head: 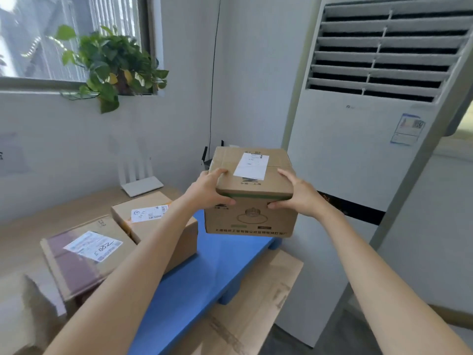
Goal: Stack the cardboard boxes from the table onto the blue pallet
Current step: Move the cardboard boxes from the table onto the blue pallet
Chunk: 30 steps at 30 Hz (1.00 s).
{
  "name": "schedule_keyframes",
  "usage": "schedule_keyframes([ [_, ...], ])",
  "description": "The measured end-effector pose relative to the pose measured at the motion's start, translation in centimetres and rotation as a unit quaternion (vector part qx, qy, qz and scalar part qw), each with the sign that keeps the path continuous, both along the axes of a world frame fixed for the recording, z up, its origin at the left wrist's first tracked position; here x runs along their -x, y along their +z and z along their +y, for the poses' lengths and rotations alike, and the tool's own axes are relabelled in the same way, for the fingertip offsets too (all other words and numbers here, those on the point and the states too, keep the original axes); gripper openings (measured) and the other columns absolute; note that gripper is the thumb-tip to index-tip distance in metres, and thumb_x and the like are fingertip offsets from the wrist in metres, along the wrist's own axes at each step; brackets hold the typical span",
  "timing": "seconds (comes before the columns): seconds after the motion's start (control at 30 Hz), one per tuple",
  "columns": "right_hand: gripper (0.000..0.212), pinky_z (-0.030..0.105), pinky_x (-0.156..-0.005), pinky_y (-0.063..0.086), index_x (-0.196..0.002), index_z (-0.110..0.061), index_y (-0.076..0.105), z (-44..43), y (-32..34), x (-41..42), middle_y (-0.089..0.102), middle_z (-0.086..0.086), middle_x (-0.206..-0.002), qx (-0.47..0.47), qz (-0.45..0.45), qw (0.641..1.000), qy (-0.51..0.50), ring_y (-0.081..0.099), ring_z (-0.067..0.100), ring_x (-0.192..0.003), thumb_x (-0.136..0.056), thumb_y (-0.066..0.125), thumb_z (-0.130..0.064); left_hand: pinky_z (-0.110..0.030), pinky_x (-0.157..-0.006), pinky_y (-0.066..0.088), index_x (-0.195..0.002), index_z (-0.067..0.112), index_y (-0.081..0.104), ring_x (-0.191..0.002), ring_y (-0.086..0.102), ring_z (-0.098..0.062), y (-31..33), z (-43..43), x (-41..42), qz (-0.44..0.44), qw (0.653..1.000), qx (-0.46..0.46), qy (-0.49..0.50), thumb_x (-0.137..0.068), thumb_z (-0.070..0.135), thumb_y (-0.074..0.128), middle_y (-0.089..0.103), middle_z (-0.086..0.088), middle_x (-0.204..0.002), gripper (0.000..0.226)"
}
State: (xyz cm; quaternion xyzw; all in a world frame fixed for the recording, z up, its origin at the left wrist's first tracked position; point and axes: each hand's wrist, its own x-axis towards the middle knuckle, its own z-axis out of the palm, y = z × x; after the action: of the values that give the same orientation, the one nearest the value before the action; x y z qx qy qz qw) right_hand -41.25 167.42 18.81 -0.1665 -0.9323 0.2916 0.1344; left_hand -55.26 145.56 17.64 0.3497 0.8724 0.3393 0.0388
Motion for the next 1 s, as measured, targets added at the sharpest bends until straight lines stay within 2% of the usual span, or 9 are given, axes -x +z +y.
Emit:
schedule_keyframes([
  [0.2,0.112,0.047,-0.105,0.039,-0.149,-0.042,0.022,4.5,-2.0,7.5,0.041,0.004,-0.143,-0.001,-0.023,0.999,0.027,0.039,0.027,-0.130,-0.060,0.089,-0.044,-0.045,-0.098,0.045,-0.147,0.035,0.023,-0.119,0.046,-0.030,-2.3,3.5,5.6,-0.025,0.999,0.013,0.038,-0.074,0.039,0.078,0.029,-0.007,-0.143,0.092],
  [0.43,0.110,0.047,-0.107,0.037,-0.150,-0.041,0.021,8.0,-5.5,17.1,0.036,0.005,-0.146,0.018,-0.056,0.993,0.105,0.038,0.028,-0.131,-0.063,0.089,-0.036,-0.039,-0.097,0.043,-0.149,0.035,0.017,-0.124,0.042,-0.030,-6.9,5.5,11.4,-0.034,0.992,0.035,0.112,-0.077,0.044,0.074,0.024,-0.008,-0.146,0.093],
  [0.67,0.109,0.048,-0.106,0.038,-0.149,-0.040,0.026,10.6,-9.9,26.3,0.036,0.002,-0.146,0.041,-0.082,0.973,0.210,0.037,0.025,-0.131,-0.061,0.090,-0.028,-0.050,-0.102,0.041,-0.148,0.038,0.013,-0.129,0.035,-0.028,-12.2,6.7,15.0,-0.052,0.970,0.073,0.227,-0.076,0.056,0.069,0.027,-0.008,-0.146,0.093],
  [0.77,0.107,0.043,-0.106,0.039,-0.148,-0.038,0.027,11.2,-11.9,29.4,0.037,0.000,-0.145,0.054,-0.092,0.960,0.258,0.038,0.022,-0.129,-0.062,0.090,-0.027,-0.049,-0.105,0.036,-0.149,0.037,0.015,-0.132,0.031,-0.029,-13.9,7.2,15.6,-0.047,0.954,0.099,0.280,-0.076,0.058,0.068,0.029,-0.009,-0.148,0.093],
  [0.87,0.107,0.047,-0.107,0.037,-0.149,-0.039,0.026,11.5,-14.0,31.8,0.035,-0.002,-0.147,0.061,-0.102,0.947,0.298,0.037,0.023,-0.130,-0.063,0.089,-0.029,-0.049,-0.109,0.030,-0.149,0.036,0.015,-0.135,0.024,-0.031,-15.5,7.6,15.9,-0.038,0.937,0.120,0.325,-0.075,0.061,0.067,0.030,-0.012,-0.146,0.093],
  [1.0,0.104,0.049,-0.105,0.039,-0.148,-0.040,0.026,11.6,-16.5,33.8,0.034,-0.007,-0.148,0.071,-0.101,0.932,0.340,0.036,0.022,-0.130,-0.064,0.088,-0.030,-0.049,-0.115,0.012,-0.149,0.038,0.013,-0.145,0.005,-0.032,-17.3,8.1,15.5,-0.033,0.911,0.160,0.379,-0.077,0.062,0.064,0.021,-0.016,-0.153,0.091],
])
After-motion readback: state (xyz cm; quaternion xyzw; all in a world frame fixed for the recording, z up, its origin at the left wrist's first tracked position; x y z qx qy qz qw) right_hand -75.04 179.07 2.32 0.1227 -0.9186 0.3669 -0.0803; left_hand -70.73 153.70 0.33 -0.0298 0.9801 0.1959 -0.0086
